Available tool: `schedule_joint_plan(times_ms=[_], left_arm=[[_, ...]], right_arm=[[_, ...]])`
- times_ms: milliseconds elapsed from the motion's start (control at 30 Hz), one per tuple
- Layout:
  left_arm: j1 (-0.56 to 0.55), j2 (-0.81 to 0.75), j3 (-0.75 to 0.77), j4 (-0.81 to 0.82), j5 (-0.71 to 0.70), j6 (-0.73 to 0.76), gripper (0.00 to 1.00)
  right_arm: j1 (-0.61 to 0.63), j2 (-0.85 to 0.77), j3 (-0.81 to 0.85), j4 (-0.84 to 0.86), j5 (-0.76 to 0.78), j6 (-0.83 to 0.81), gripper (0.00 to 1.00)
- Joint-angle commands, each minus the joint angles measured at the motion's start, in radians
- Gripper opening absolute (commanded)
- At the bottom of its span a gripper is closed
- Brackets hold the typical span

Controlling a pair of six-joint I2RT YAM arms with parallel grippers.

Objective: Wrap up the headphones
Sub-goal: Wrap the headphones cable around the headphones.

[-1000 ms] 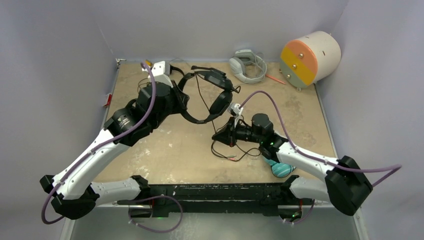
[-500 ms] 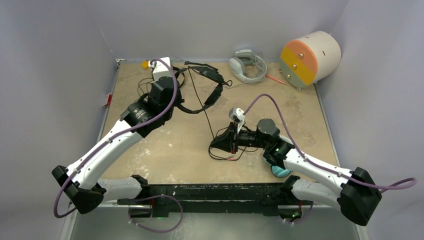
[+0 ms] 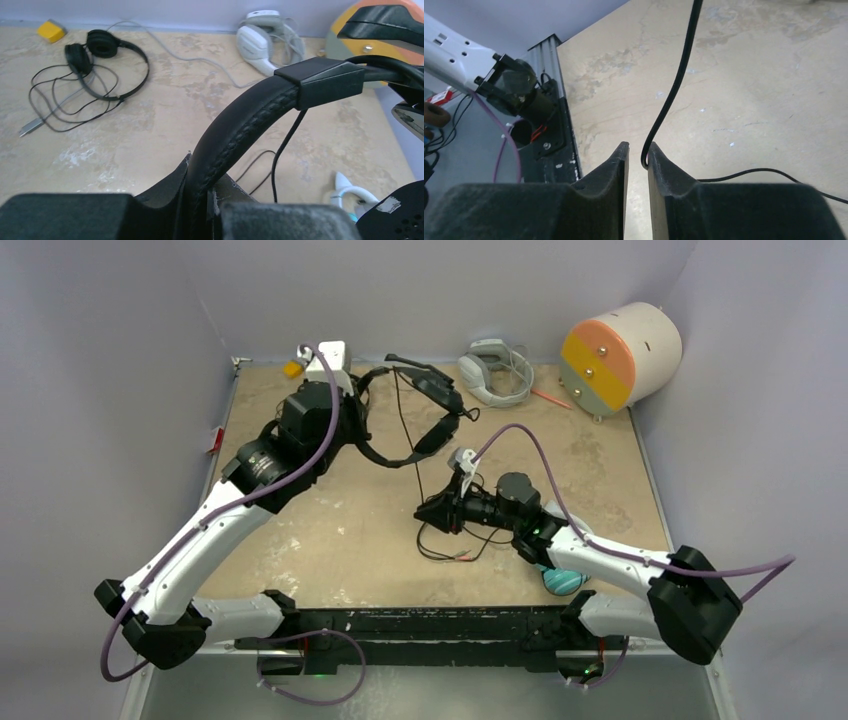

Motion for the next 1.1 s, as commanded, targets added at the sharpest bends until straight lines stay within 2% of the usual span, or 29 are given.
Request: schedule_joint_plan(times_ms=[0,100,367,533,667,833,900,967,1067], left_arm=[[0.003,-0.030,0.097,0.019,0.150,0.033,0.00],[0.002,-0.019,0.134,-0.020,0.200,0.036,0.00],[0.003,-0.010,0.177,-0.043,0.319,0.042,0.00],[0.002,0.009,0.225,-0.078,0.331,0.042,0.00],[0.003,0.013,0.253,-0.097,0.355,0.035,0.00],[0.003,0.026,0.291,-0.136,0.366,0.026,0.00],[0.003,0.021,0.287,-0.130,0.368,0.022,0.00],[0.003,0.015,0.278,-0.122,0.369,0.020,0.00],[0.003,0.017,0.270,-0.114,0.383,0.014,0.00]], right_arm=[[0.003,0.021,0.014,0.191,0.078,-0.035,0.24],[0.002,0.037,-0.035,0.304,0.115,-0.032,0.28],[0.003,0.096,-0.005,0.334,0.150,-0.084,0.35],[0.000,0.125,0.005,0.353,0.202,-0.108,0.38],[-0.018,0.141,0.014,0.363,0.243,-0.107,0.50],[-0.063,0.166,0.032,0.364,0.242,-0.087,0.56],[-0.085,0.178,0.034,0.365,0.262,-0.071,0.63],[-0.108,0.187,0.027,0.366,0.308,-0.048,0.78],[-0.136,0.213,0.018,0.385,0.303,-0.043,0.92]])
